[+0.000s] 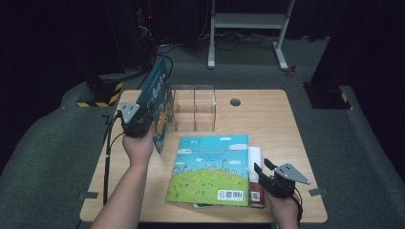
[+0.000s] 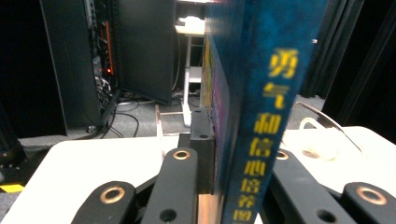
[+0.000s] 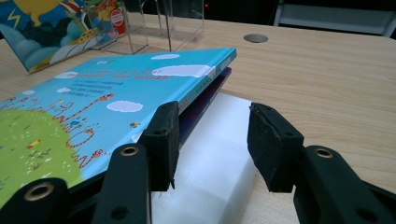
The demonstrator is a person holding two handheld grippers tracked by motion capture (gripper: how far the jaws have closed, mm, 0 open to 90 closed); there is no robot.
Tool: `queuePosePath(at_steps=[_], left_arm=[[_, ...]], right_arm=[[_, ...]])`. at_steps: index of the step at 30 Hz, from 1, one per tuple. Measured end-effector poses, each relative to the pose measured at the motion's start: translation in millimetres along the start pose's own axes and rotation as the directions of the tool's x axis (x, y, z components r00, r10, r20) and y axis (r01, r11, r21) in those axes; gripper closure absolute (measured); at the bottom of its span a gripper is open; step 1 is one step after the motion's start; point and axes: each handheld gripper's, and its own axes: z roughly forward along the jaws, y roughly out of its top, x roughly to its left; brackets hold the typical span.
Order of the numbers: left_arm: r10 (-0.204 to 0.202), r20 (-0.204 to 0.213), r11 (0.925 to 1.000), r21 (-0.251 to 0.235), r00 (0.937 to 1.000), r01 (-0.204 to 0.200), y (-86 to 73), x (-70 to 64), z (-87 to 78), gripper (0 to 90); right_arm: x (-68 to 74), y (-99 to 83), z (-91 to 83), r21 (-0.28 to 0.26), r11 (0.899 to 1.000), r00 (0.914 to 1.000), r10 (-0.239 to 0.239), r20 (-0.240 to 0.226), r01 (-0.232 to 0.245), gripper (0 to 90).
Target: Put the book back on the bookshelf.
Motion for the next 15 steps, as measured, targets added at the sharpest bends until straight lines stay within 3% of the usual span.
queuePosePath(at_steps=[12, 15], left_arm=[[-0.014, 0.033, 0.9967, 0.081, 0.9994, 0.011, 2.5, 8.9, -0.6, 76.6], [-0.010, 0.037, 0.9966, 0.082, 0.9993, 0.006, 2.2, 9.7, -0.5, 75.8]], right_arm=[[1.5, -0.2, -0.3, 0.002, 1.000, 1.0000, -0.006, -0.001, 0.006, 53.7], [1.6, -0.5, -0.2, 0.004, 1.000, 1.0000, -0.005, 0.000, 0.005, 53.5]])
